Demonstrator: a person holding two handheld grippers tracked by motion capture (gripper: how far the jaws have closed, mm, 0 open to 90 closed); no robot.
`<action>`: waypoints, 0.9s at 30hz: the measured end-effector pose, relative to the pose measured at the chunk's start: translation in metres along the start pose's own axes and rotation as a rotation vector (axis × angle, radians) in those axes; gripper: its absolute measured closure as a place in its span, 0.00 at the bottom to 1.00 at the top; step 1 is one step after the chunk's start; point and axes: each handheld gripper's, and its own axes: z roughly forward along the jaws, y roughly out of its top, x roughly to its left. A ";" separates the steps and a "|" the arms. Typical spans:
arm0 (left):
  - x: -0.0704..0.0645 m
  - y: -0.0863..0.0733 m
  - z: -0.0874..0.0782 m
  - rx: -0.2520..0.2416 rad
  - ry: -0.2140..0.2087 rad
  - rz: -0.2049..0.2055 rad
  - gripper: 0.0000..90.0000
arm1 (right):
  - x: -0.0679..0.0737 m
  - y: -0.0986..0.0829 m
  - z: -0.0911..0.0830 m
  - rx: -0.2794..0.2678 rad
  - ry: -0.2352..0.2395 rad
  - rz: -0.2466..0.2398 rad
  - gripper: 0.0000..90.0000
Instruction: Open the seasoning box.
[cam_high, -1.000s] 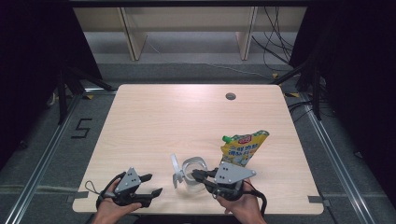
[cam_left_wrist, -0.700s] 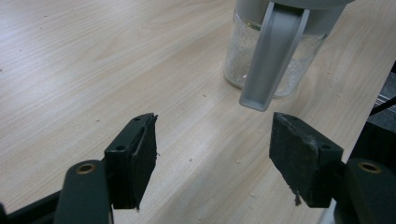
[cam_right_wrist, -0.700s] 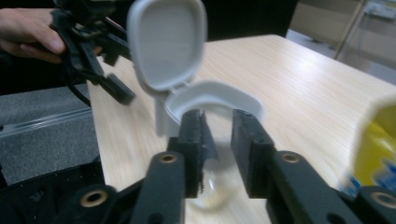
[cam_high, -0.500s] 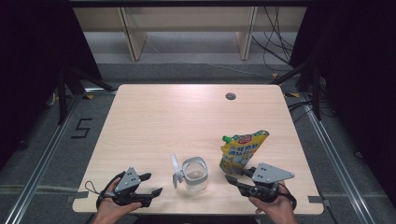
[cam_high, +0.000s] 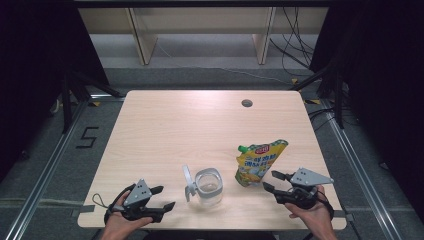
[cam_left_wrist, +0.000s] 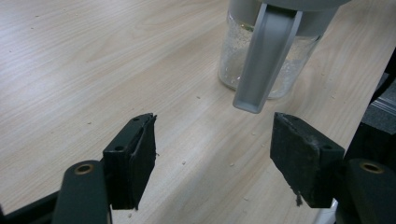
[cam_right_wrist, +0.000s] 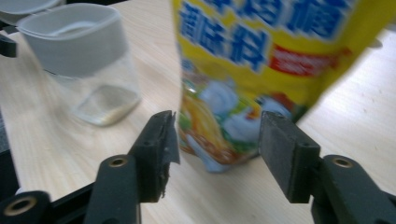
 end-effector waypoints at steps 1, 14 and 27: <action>-0.003 -0.001 0.001 -0.004 0.000 -0.036 0.34 | -0.004 -0.002 0.000 -0.006 -0.022 0.014 0.47; -0.001 0.000 0.003 0.018 -0.005 0.008 0.35 | -0.035 -0.003 0.023 -0.014 -0.008 0.020 0.24; -0.001 -0.001 0.003 0.019 -0.004 0.007 0.37 | -0.044 0.005 0.043 -0.091 0.059 -0.104 0.40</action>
